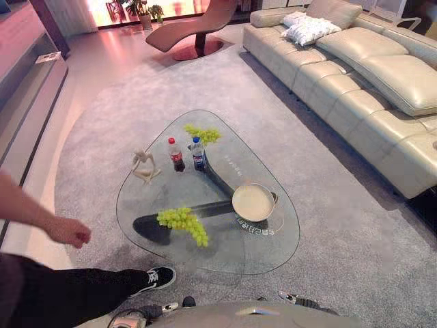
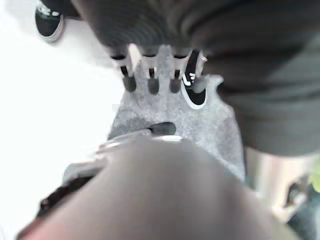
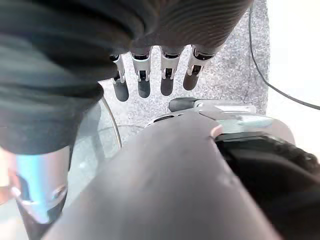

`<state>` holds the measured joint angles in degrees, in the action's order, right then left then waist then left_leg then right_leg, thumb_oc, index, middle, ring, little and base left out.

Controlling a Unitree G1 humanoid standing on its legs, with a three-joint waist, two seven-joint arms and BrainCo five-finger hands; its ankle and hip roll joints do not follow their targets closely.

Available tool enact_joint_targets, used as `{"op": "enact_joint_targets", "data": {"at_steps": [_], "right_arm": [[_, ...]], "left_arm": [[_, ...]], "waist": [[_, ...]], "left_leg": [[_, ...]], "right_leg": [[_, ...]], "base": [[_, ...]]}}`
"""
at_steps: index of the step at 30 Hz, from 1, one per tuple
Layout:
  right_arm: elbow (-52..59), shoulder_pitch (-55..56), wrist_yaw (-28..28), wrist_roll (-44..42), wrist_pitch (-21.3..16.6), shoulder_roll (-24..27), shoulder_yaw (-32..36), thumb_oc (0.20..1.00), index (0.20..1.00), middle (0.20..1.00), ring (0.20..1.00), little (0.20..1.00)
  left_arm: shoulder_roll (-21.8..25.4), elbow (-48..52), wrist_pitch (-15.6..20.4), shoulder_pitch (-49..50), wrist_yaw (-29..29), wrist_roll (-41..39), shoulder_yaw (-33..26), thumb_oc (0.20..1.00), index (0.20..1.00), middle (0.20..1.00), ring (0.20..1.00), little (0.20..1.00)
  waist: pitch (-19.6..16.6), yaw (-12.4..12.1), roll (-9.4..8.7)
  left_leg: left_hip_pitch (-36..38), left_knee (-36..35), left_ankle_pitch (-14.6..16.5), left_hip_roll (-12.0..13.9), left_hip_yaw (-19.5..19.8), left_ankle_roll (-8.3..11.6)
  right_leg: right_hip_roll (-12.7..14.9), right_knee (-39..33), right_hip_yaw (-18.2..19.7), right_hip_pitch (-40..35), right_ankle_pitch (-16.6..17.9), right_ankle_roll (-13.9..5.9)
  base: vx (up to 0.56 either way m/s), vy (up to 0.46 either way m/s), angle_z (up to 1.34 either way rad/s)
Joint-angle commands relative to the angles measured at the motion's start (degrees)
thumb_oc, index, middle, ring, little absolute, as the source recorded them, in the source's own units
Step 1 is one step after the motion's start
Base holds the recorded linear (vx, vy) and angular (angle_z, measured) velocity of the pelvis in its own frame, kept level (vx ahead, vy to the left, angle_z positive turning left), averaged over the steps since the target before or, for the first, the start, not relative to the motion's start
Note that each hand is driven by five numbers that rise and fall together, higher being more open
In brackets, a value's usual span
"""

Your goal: Pick up fruits into the plate

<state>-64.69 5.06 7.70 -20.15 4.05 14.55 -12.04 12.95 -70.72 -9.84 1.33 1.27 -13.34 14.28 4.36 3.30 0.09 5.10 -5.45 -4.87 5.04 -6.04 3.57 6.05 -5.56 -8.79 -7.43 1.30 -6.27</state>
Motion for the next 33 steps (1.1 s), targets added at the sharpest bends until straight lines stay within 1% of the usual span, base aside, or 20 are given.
{"op": "enact_joint_targets", "data": {"at_steps": [1, 2, 3, 6, 7, 10, 13, 15, 18, 21, 23, 26, 28, 31, 32, 33], "right_arm": [[3.3, -2.9, -0.8, -0.1, 1.1, -3.0, -1.3, 1.0, 1.0, 1.0, 1.0, 1.0], [3.4, -2.8, -0.6, -0.2, 1.2, -2.9, -1.3, 1.0, 1.0, 1.0, 1.0, 1.0], [3.4, -2.4, -0.7, -0.3, 0.8, -3.0, -1.6, 1.0, 1.0, 1.0, 1.0, 1.0], [0.5, -2.6, -0.4, -1.0, -1.2, -3.2, -2.0, 1.0, 1.0, 1.0, 1.0, 1.0], [-0.8, -3.0, -0.3, -1.1, -1.9, -3.5, -1.9, 1.0, 1.0, 1.0, 1.0, 1.0], [-5.0, -4.5, 0.1, -1.1, -3.4, -4.1, -1.4, 1.0, 1.0, 1.0, 1.0, 1.0], [-6.6, -6.3, -0.1, -1.5, -2.7, -3.8, -0.7, 1.0, 1.0, 1.0, 1.0, 1.0], [-7.2, -7.4, -0.1, -1.9, -2.2, -3.5, -0.5, 1.0, 1.0, 1.0, 1.0, 1.0], [-7.8, -8.8, 0.0, -2.1, -1.6, -3.0, -0.5, 1.0, 1.0, 1.0, 1.0, 1.0], [-8.3, -9.7, -0.5, -1.8, -0.4, -2.6, -1.0, 1.0, 1.0, 1.0, 1.0, 1.0], [-8.5, -10.3, -0.7, -2.0, 0.7, -2.2, -1.6, 1.0, 1.0, 1.0, 1.0, 1.0], [-8.2, -11.5, 0.8, -1.5, 2.3, 0.0, -2.0, 1.0, 1.0, 1.0, 1.0, 1.0], [-8.0, -12.2, 1.8, -0.8, 3.3, 1.3, -2.0, 1.0, 1.0, 1.0, 1.0, 1.0], [-8.3, -13.4, 3.7, -0.6, 3.1, 3.5, -2.6, 1.0, 1.0, 1.0, 1.0, 1.0], [-8.3, -13.6, 3.8, -0.6, 3.0, 3.6, -2.7, 1.0, 1.0, 1.0, 1.0, 1.0], [-8.1, -14.4, 4.3, -2.1, 2.5, 4.4, -3.3, 1.0, 1.0, 1.0, 1.0, 1.0]], "left_arm": [[0.7, -0.2, -0.3, -2.3, -1.8, 2.9, 1.2, 1.0, 1.0, 1.0, 1.0, 1.0], [0.7, -0.2, -0.2, -2.7, -3.3, 2.5, 1.5, 1.0, 1.0, 1.0, 1.0, 1.0], [0.8, 0.4, 0.6, -3.1, -3.6, 1.1, 1.9, 1.0, 1.0, 1.0, 1.0, 1.0], [0.4, 0.0, -1.2, -3.9, -6.1, 1.0, 1.7, 1.0, 1.0, 1.0, 1.0, 1.0], [0.1, -0.4, -1.2, -4.0, -6.7, 0.4, 1.6, 1.0, 1.0, 1.0, 1.0, 1.0], [-1.0, -2.0, 0.1, -4.6, -7.7, 2.1, 0.9, 1.0, 1.0, 1.0, 1.0, 1.0], [-1.7, -2.1, 1.3, -6.1, -8.9, 4.0, 2.1, 1.0, 1.0, 1.0, 1.0, 1.0], [-1.9, -2.0, 0.5, -7.2, -10.4, 5.6, 3.2, 1.0, 1.0, 1.0, 1.0, 1.0], [-1.9, -2.3, 0.9, -8.9, -12.5, 9.5, 4.9, 1.0, 1.0, 1.0, 1.0, 1.0], [-1.1, -1.6, 2.1, -10.4, -14.7, 12.0, 6.8, 1.0, 1.0, 1.0, 1.0, 1.0], [-0.1, -0.8, 2.9, -11.2, -15.5, 13.9, 7.4, 1.0, 1.0, 1.0, 1.0, 1.0], [3.8, 2.2, 4.9, -13.2, -15.3, 18.4, 7.6, 1.0, 1.0, 1.0, 1.0, 1.0], [6.5, 4.3, 5.5, -14.5, -14.4, 20.4, 7.3, 1.0, 1.0, 1.0, 1.0, 1.0], [12.0, 7.1, 7.8, -16.9, -13.1, 23.1, 7.2, 1.0, 1.0, 1.0, 1.0, 1.0], [12.4, 7.3, 7.9, -17.1, -13.0, 23.2, 7.2, 1.0, 1.0, 1.0, 1.0, 1.0], [14.6, 8.6, 8.9, -18.6, -13.8, 24.5, 8.1, 1.0, 1.0, 1.0, 1.0, 1.0]], "waist": [[3.6, -0.8, -1.5], [3.7, -0.8, -1.56], [3.7, -0.8, -1.63], [3.7, -1.2, -1.74], [3.5, -1.3, -1.75], [3.0, -1.9, -1.65], [2.9, -2.3, -1.14], [3.0, -2.4, -0.71], [3.0, -2.3, -0.08], [2.6, -1.8, 0.44], [2.2, -1.5, 0.63], [2.4, -1.0, 1.23], [2.8, -0.7, 1.52], [3.8, -0.1, 1.91], [3.9, -0.1, 1.93], [4.7, 0.2, 2.07]], "left_leg": [[2.7, 0.5, 4.8, -2.4, -0.6, -1.2], [2.7, 0.5, 4.9, -2.5, -0.5, -1.25], [2.8, 0.5, 4.9, -2.6, -0.2, -1.5], [3.1, 0.5, 5.0, -2.6, -0.1, -1.47], [3.1, 0.5, 5.0, -2.6, 0.0, -1.39], [3.2, 0.5, 5.0, -2.6, 0.2, -1.25], [3.3, 0.5, 5.0, -2.5, 0.6, -1.17], [3.2, 0.5, 5.0, -2.5, 0.8, -1.15], [3.3, 0.5, 5.0, -2.4, 1.2, -1.09], [3.8, 0.5, 5.2, -2.5, 1.3, -1.02], [3.8, 0.5, 5.2, -2.4, 1.0, -0.88], [3.8, 0.5, 4.8, -2.0, -0.1, -0.58], [3.6, 0.5, 4.5, -1.8, -0.7, -0.52], [3.1, 0.5, 3.9, -1.4, -2.1, -0.47], [3.0, 0.5, 3.8, -1.3, -2.2, -0.46], [2.2, 0.5, 3.4, -1.1, -2.7, -0.49]], "right_leg": [[-0.3, 1.5, 1.7, 0.0, 1.9, 0.14], [-0.4, 1.5, 1.6, -0.1, 1.9, 0.12], [-0.3, 1.4, 1.5, -0.2, 1.9, 0.06], [-0.3, 1.2, 1.2, -0.7, 1.9, 0.01], [-0.2, 1.2, 1.1, -0.7, 2.1, -0.05], [-0.2, 1.2, 0.7, -1.0, 2.0, -0.04], [-0.1, 1.3, 0.2, -1.1, 1.8, 0.04], [-0.1, 1.4, -0.1, -1.1, 1.8, 0.09], [0.0, 1.4, -0.5, -1.2, 1.8, 0.1], [-0.1, 1.0, -0.3, -1.7, 1.8, -0.02], [0.0, 0.9, 0.1, -1.7, 1.8, -0.09], [0.1, 0.9, 0.8, -1.3, 1.9, -0.21], [0.1, 1.0, 1.1, -0.9, 2.0, -0.26], [0.0, 1.4, 2.1, 0.5, 2.2, -0.23], [0.0, 1.4, 2.3, 0.6, 2.3, -0.22], [-0.1, 1.7, 3.0, 1.9, 2.5, -0.11]], "base": [[0.2, -0.128, -0.27], [0.0, 0.0, 0.0], [0.0, 0.0, 0.0], [0.04, -0.001, 0.05], [0.07, 0.009, 0.08], [0.08, 0.021, 0.1], [0.06, 0.059, 0.02], [0.04, 0.069, 0.03], [0.06, 0.075, 0.04], [0.12, 0.052, 0.05], [0.1, 0.029, -0.02], [0.06, 0.039, -0.05], [0.03, 0.033, -0.08], [0.0, 0.022, -0.12], [-0.06, 0.022, -0.2], [-0.12, 0.036, -0.24]]}}
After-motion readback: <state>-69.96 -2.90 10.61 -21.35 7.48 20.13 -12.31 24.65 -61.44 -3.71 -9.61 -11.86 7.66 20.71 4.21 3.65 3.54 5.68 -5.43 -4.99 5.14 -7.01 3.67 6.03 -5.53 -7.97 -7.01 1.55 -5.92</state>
